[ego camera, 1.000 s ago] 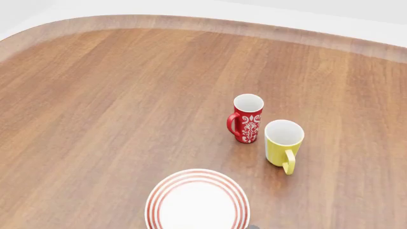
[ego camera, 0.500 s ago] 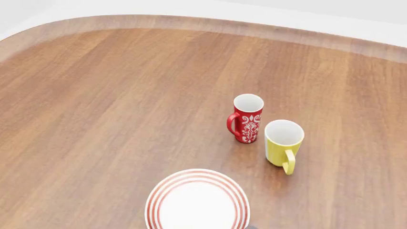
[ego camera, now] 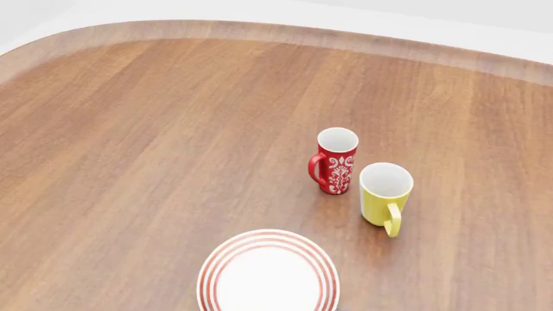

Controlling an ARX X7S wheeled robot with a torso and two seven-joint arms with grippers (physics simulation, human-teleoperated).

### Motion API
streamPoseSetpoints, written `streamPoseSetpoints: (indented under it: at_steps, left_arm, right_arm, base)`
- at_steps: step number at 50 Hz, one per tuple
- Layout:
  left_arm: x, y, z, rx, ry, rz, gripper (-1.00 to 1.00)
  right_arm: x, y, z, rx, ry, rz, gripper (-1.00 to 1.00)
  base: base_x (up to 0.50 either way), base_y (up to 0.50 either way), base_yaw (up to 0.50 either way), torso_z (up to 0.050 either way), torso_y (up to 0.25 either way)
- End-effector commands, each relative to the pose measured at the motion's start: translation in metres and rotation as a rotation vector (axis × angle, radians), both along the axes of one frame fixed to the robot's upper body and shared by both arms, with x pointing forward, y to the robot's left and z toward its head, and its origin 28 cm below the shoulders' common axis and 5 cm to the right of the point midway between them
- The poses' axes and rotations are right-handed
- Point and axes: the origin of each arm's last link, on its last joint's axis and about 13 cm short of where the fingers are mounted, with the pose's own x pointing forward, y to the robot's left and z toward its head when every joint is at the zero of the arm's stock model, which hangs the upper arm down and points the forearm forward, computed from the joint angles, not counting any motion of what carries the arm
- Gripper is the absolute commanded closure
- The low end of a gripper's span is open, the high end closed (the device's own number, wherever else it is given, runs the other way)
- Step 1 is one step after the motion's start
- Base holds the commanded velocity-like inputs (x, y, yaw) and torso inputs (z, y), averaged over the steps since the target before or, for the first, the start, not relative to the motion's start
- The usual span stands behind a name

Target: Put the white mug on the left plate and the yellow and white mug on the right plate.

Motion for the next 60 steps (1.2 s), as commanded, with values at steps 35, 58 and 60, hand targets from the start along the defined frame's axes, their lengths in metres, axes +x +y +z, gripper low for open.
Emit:
streamPoseSetpoints:
  at_steps: [35,58,60]
  left_arm:
    - [-0.001,0.000,0.002,-0.002,-0.008,-0.015,-1.00]
    - [-0.002,-0.001,0.001,-0.003,-0.011,-0.022,-1.00]
    - [-0.002,-0.001,0.001,-0.002,-0.009,-0.022,-1.00]
  right_arm:
    - [0.049,0.001,0.055,0.294,-0.209,-0.347,1.00]
    - [0.087,0.003,0.048,0.162,-0.126,-0.526,1.00]
    - [0.089,0.003,0.047,0.140,-0.130,-0.532,1.00]
  base:
    - [0.00,0.00,0.00,0.000,0.000]
    - [0.00,0.00,0.00,0.000,0.000]
    - [0.00,0.00,0.00,0.000,0.000]
